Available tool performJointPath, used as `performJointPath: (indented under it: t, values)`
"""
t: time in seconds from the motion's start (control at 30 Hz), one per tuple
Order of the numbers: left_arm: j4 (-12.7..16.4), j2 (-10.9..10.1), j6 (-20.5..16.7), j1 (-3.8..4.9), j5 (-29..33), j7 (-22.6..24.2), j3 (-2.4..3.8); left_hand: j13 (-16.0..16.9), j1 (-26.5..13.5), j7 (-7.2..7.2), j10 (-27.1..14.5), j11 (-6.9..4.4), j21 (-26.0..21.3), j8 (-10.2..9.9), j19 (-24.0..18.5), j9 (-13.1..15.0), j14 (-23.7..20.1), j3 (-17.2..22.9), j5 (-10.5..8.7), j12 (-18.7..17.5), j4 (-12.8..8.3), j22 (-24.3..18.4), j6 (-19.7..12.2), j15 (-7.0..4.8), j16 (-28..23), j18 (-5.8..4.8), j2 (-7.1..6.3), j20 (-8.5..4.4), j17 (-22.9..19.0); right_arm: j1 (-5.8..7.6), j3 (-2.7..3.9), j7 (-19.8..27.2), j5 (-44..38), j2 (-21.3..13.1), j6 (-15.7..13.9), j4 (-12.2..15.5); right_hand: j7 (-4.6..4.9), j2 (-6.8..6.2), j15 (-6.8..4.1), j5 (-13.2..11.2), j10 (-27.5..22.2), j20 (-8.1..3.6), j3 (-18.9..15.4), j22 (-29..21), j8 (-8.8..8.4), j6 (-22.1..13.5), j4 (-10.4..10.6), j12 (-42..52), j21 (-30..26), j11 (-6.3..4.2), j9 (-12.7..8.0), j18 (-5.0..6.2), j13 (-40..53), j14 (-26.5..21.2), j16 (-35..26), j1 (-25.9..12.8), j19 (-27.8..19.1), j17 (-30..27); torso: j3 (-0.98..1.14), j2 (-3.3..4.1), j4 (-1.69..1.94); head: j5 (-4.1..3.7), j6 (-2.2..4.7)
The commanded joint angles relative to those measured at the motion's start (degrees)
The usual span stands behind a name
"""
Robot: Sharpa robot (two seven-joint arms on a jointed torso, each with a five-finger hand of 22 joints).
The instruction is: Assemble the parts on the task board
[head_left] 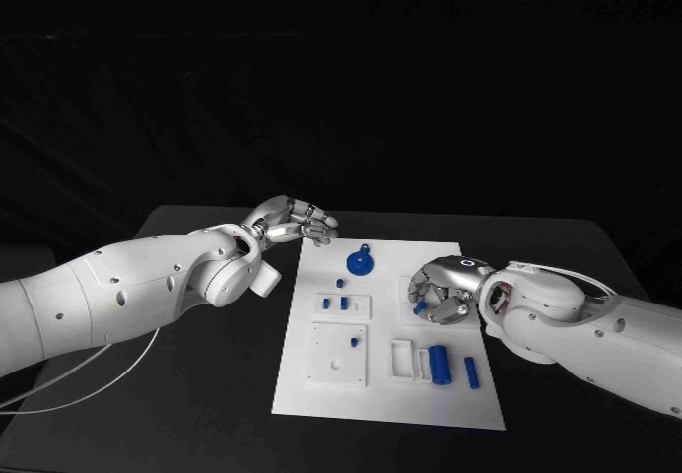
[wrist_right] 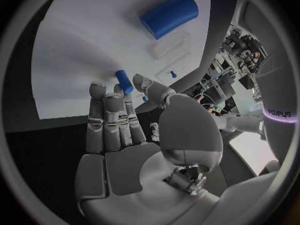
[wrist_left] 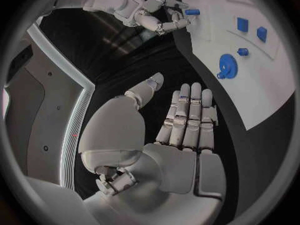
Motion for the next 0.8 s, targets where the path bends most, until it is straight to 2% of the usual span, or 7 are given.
performJointPath:
  t: [0.03,0.23,0.67,0.8]
  values:
    - [0.1,0.1,0.7,0.01,0.3,1.0,0.02,-0.1,0.0,-0.09,-0.5,0.06,-0.3,0.2,0.0,-0.1,0.5,0.0,0.29,0.0,0.2,0.1,-0.3,0.09,-0.2,0.52,0.66,0.29,0.1,-0.12,-0.09,-1.0,-1.8,0.2,-0.5,-0.1,-0.11,-0.09,-0.51,-0.6,0.6,-0.09,1.0,1.0,0.17,0.5,0.1,0.2,0.0,-0.18,-0.2,2.53,-0.1,0.0,0.0,0.2,0.4,-0.1,-0.04,0.01,-0.04,-0.11,-0.04]
    - [0.1,0.1,0.8,0.01,0.3,0.9,0.02,-0.1,0.0,-0.09,-0.5,0.06,-0.3,0.2,0.0,-0.1,0.5,0.0,0.29,0.0,0.2,0.1,-0.3,0.09,-0.2,0.52,0.66,0.29,0.1,-0.35,-0.22,-1.3,-2.5,0.7,-0.8,-0.2,-0.34,0.16,-0.74,-2.0,1.4,-0.17,3.2,1.0,0.35,1.1,0.5,0.3,0.0,-0.42,-0.3,2.53,0.0,0.1,0.0,0.4,0.5,-0.2,0.01,0.02,0.03,-0.08,-0.11]
    - [0.1,0.0,0.9,0.01,0.3,0.8,0.02,-0.1,-0.1,-0.09,-0.5,0.06,-0.3,0.2,0.0,-0.1,0.5,0.0,0.28,0.0,0.2,0.1,-0.3,0.10,-0.3,0.51,0.66,0.30,0.2,-0.44,-0.25,-1.3,-3.4,0.6,-1.7,-0.1,-0.75,0.39,-1.12,-2.4,2.7,-0.25,5.9,1.0,0.78,2.1,1.2,0.6,0.2,-0.82,-0.2,2.53,0.4,0.2,0.1,0.5,0.6,-0.2,-0.01,0.01,-0.02,0.03,-0.19]
    - [0.1,0.0,0.9,0.01,0.3,0.8,0.02,-0.1,-0.1,-0.09,-0.5,0.07,-0.3,0.2,0.0,-0.1,0.5,0.0,0.28,0.0,0.2,0.1,-0.3,0.10,-0.3,0.51,0.66,0.30,0.2,-0.44,-0.25,-1.3,-4.6,0.5,-2.8,0.0,-1.27,1.33,-1.59,-2.5,3.9,-0.45,7.3,1.1,1.47,3.3,1.4,1.2,0.4,-1.30,0.1,2.53,0.9,0.3,0.2,0.9,0.8,-0.1,0.00,0.01,0.00,0.04,-0.24]
